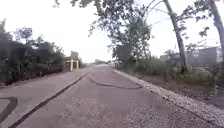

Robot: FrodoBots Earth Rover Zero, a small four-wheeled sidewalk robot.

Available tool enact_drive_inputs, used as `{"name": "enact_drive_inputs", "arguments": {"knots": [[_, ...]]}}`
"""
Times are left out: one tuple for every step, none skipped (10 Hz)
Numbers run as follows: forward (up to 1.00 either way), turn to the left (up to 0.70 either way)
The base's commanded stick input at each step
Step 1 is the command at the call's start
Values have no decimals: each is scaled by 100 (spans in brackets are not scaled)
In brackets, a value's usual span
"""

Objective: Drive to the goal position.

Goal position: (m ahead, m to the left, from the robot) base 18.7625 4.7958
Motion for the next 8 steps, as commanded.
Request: {"name": "enact_drive_inputs", "arguments": {"knots": [[100, 0], [100, 0], [100, 0], [100, 0], [100, 0], [100, 0], [100, 0], [100, 0]]}}
